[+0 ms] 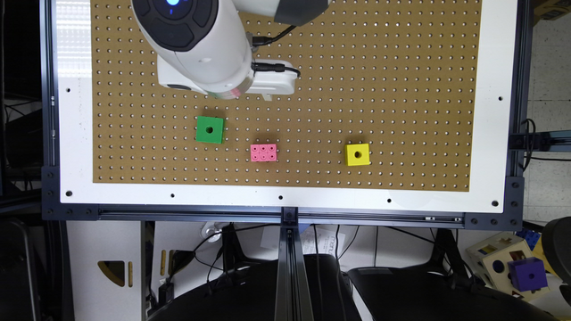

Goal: Pick up green block.

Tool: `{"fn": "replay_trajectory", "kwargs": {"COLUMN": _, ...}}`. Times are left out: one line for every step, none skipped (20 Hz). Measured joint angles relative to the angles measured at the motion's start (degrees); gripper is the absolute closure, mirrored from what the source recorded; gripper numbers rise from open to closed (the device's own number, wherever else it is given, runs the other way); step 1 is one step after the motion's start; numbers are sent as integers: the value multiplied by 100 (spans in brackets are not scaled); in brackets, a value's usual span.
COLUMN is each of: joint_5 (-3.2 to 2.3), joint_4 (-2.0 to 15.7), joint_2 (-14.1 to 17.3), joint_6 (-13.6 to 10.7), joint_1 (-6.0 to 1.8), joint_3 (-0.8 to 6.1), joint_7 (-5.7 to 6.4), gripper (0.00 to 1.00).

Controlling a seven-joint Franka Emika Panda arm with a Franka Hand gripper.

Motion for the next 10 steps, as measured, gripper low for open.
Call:
{"fn": "replay_trajectory", "kwargs": {"joint_5": 0, "joint_4": -1, "joint_2": 0, "joint_6": 0, "joint_1": 0, "joint_3": 0, "joint_7": 0, "gripper": 0}}
{"fn": "replay_trajectory", "kwargs": {"joint_5": 0, "joint_4": -1, "joint_2": 0, "joint_6": 0, "joint_1": 0, "joint_3": 0, "joint_7": 0, "gripper": 0}}
{"fn": "replay_trajectory", "kwargs": {"joint_5": 0, "joint_4": -1, "joint_2": 0, "joint_6": 0, "joint_1": 0, "joint_3": 0, "joint_7": 0, "gripper": 0}}
{"fn": "replay_trajectory", "kwargs": {"joint_5": -3, "joint_4": 0, "joint_2": 0, "joint_6": 0, "joint_1": -3, "joint_3": -3, "joint_7": 0, "gripper": 0}}
{"fn": "replay_trajectory", "kwargs": {"joint_5": -35, "joint_4": 31, "joint_2": 0, "joint_6": 0, "joint_1": -88, "joint_3": -24, "joint_7": -52, "gripper": 0}}
{"fn": "replay_trajectory", "kwargs": {"joint_5": -35, "joint_4": 53, "joint_2": 1, "joint_6": 0, "joint_1": -142, "joint_3": -28, "joint_7": -108, "gripper": 0}}
{"fn": "replay_trajectory", "kwargs": {"joint_5": -35, "joint_4": 82, "joint_2": 2, "joint_6": 0, "joint_1": -211, "joint_3": -32, "joint_7": -177, "gripper": 0}}
{"fn": "replay_trajectory", "kwargs": {"joint_5": -35, "joint_4": 111, "joint_2": 8, "joint_6": 0, "joint_1": -269, "joint_3": -33, "joint_7": -238, "gripper": 0}}
{"fn": "replay_trajectory", "kwargs": {"joint_5": -35, "joint_4": 154, "joint_2": 24, "joint_6": 0, "joint_1": -322, "joint_3": -34, "joint_7": -287, "gripper": 0}}
{"fn": "replay_trajectory", "kwargs": {"joint_5": -35, "joint_4": 220, "joint_2": 62, "joint_6": 0, "joint_1": -373, "joint_3": -35, "joint_7": -339, "gripper": 0}}
